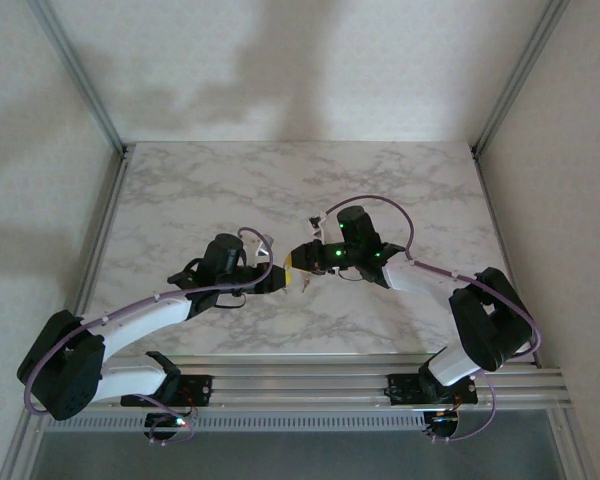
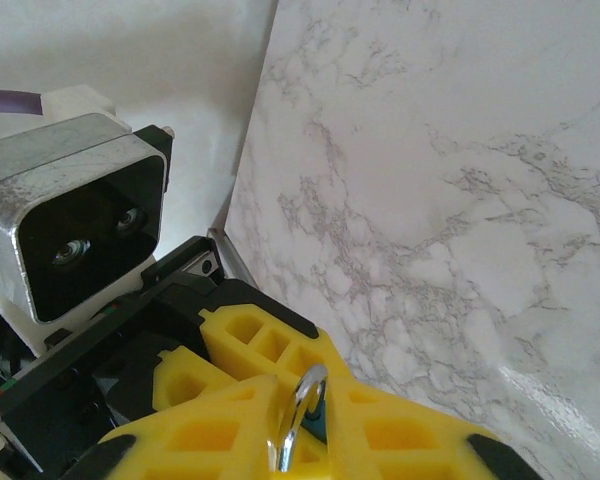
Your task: Lock with the key
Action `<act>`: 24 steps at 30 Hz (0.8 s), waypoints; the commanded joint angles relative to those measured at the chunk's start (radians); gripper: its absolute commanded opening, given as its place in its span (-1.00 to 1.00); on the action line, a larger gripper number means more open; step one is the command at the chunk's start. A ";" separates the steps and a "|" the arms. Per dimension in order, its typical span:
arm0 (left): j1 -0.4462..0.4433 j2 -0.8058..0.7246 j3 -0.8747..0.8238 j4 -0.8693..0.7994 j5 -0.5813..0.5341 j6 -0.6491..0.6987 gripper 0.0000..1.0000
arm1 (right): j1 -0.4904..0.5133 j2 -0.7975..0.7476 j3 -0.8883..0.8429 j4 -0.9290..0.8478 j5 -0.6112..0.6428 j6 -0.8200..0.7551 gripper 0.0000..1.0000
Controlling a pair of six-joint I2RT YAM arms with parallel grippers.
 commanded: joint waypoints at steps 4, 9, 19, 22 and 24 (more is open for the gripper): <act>0.007 -0.028 0.009 0.032 0.053 0.007 -1.00 | 0.010 0.010 0.029 -0.026 0.000 -0.024 -0.81; 0.006 -0.074 -0.015 0.089 0.101 -0.014 -1.00 | 0.010 -0.017 0.023 -0.036 0.014 -0.047 -1.00; 0.003 -0.187 -0.067 0.276 0.212 -0.082 -1.00 | 0.011 -0.035 -0.005 0.034 -0.011 -0.037 -1.00; 0.001 -0.214 -0.087 0.341 0.245 -0.111 -1.00 | 0.010 -0.045 -0.019 0.067 -0.009 -0.035 -1.00; -0.001 -0.232 -0.099 0.375 0.258 -0.126 -1.00 | 0.011 -0.056 -0.033 0.103 -0.014 -0.026 -1.00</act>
